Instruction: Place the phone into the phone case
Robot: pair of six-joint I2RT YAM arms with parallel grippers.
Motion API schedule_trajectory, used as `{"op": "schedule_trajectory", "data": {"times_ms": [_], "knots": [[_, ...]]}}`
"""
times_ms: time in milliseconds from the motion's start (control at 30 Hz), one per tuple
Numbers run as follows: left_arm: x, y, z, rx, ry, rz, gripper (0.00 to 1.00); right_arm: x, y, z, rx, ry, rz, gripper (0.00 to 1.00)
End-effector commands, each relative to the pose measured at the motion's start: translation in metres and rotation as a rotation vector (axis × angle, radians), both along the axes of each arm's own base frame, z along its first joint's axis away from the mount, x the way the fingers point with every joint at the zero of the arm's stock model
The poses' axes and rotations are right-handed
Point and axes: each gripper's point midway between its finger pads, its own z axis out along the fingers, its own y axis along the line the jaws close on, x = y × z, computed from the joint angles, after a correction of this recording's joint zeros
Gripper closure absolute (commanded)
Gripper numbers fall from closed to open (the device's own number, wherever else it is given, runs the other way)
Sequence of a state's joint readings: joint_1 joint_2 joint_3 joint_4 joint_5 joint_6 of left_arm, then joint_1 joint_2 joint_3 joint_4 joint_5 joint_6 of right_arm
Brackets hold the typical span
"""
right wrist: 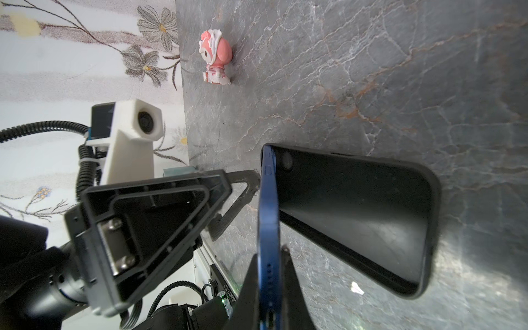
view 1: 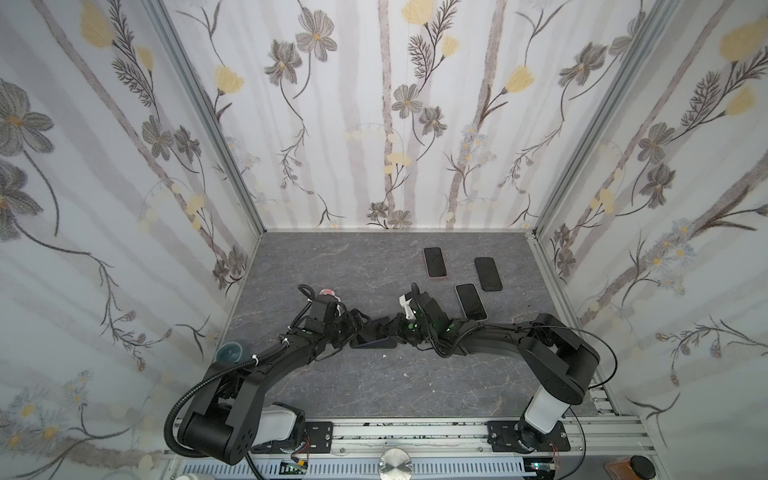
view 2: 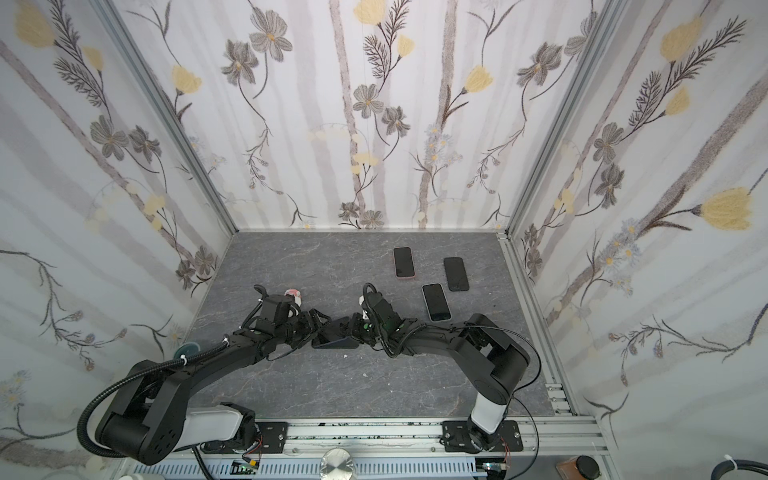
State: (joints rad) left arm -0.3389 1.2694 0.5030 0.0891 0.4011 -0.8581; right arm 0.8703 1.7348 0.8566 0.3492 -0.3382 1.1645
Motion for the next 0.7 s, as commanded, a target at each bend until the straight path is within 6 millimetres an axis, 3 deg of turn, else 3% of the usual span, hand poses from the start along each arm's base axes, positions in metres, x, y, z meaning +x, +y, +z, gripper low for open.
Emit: {"op": "schedule_trajectory", "data": {"times_ms": [0,200,500,667], "knots": [[0.007,0.019,0.009,0.079,-0.065,0.055,0.22,0.0,-0.001,-0.005,-0.007,0.012,-0.012,1.0],[0.004,0.032,-0.012,0.127,-0.013,0.077,0.21,-0.003,-0.004,-0.013,-0.017,0.032,-0.007,1.0],[-0.004,0.014,-0.036,0.059,0.069,0.002,0.22,-0.002,-0.003,-0.024,-0.013,0.054,0.007,1.0],[-0.008,0.011,-0.039,0.033,0.088,-0.003,0.23,-0.003,-0.002,-0.033,-0.01,0.064,0.009,1.0]]}}
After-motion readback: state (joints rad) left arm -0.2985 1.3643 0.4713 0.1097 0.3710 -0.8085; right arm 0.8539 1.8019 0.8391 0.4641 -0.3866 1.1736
